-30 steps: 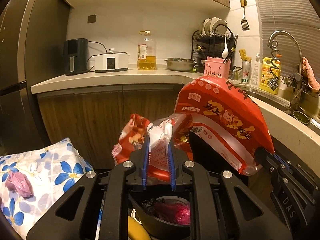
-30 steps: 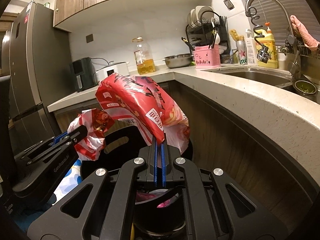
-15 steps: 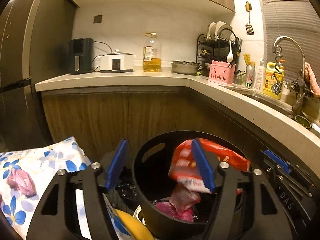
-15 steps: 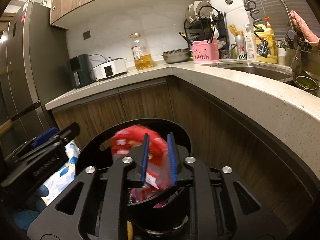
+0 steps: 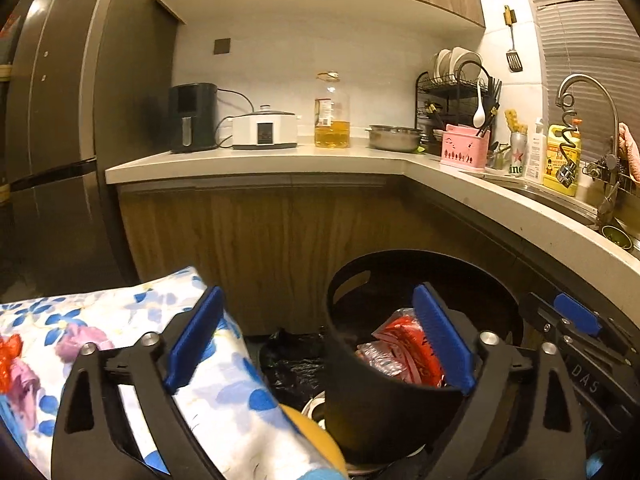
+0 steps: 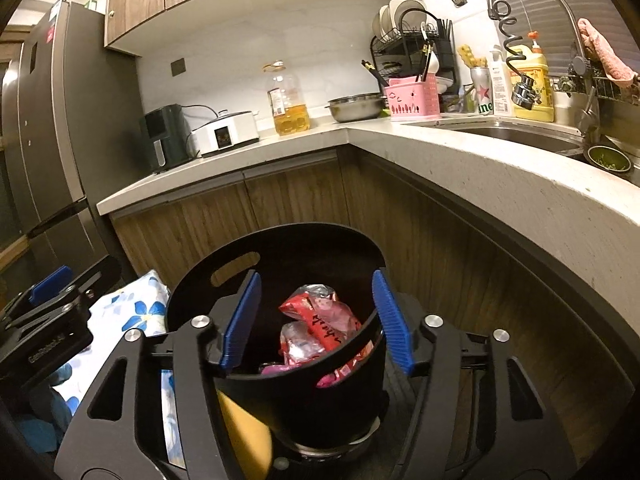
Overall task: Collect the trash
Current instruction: 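Move both tools back from the bin to the table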
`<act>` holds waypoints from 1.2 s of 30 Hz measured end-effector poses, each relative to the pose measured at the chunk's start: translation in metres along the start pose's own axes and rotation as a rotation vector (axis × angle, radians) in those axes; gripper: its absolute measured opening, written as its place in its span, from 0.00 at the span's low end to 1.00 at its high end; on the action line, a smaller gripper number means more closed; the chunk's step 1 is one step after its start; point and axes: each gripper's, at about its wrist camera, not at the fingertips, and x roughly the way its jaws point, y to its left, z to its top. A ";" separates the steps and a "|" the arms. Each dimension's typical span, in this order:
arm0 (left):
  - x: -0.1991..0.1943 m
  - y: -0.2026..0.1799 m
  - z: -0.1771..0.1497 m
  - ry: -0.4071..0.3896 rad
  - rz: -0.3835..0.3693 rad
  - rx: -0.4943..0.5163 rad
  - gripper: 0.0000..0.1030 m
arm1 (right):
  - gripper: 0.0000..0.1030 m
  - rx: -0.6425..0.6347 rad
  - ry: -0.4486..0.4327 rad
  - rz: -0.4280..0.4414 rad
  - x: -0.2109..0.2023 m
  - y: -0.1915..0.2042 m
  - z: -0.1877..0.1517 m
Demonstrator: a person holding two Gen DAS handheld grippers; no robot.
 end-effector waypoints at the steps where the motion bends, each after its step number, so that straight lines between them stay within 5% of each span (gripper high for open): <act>1: -0.004 0.002 -0.001 -0.005 0.003 -0.005 0.94 | 0.60 -0.002 0.003 0.002 -0.002 0.001 -0.002; 36: -0.132 0.084 -0.052 0.000 0.189 -0.094 0.94 | 0.65 -0.131 -0.023 0.072 -0.107 0.088 -0.045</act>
